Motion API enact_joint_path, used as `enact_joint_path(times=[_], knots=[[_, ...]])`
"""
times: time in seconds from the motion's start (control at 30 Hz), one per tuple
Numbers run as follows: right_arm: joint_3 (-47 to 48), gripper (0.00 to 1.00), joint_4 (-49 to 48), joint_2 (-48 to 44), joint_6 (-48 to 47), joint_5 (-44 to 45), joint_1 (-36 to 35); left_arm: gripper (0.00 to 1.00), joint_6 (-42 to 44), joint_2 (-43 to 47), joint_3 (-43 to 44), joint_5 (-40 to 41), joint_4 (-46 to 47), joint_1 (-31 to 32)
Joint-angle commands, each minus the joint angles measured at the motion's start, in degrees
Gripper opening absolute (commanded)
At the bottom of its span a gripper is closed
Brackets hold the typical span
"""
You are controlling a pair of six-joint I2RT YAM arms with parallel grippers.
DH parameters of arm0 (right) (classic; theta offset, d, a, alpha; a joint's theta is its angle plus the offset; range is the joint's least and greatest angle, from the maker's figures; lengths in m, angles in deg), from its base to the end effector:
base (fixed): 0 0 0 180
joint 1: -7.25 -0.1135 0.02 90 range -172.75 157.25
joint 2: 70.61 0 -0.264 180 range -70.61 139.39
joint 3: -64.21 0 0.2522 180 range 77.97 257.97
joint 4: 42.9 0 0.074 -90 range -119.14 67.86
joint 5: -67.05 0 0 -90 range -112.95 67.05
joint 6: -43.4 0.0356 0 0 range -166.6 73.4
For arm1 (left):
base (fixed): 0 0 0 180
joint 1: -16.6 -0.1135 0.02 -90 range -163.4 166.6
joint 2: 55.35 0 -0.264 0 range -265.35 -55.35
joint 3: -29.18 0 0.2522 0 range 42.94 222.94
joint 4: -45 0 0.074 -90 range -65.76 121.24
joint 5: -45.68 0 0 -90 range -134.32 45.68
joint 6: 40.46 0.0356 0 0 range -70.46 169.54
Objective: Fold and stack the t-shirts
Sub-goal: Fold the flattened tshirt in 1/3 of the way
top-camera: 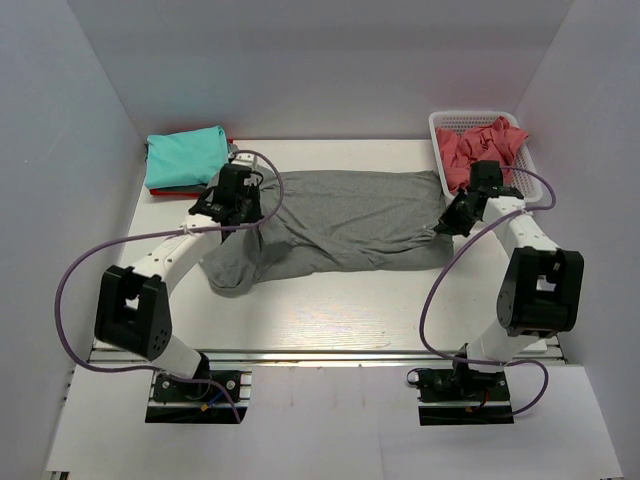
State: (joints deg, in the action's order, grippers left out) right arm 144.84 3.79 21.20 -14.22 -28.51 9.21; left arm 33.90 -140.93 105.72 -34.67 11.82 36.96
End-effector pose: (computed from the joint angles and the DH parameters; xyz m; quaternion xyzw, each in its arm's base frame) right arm 0.3339 -0.0080 0.2358 0.2705 0.9210 0.1175 0.2545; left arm 0.3110 -0.1090 0.2638 0.0035 0.9117 -0.0516 0.4076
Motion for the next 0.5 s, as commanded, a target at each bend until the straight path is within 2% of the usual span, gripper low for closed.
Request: enact_joint_path(times=[0.0, 0.47], knots=[[5.28, 0.0, -0.15, 2.14, -0.13, 1.69, -0.29, 0.0, 1.84, -1.95, 4.53, -4.2, 4.03, -2.69], [16.18, 0.0, -2.86, 12.24, -1.53, 4.5, -3.89, 0.0, 5.88, -20.23, 21.76, -14.21, 2.2, -10.07]])
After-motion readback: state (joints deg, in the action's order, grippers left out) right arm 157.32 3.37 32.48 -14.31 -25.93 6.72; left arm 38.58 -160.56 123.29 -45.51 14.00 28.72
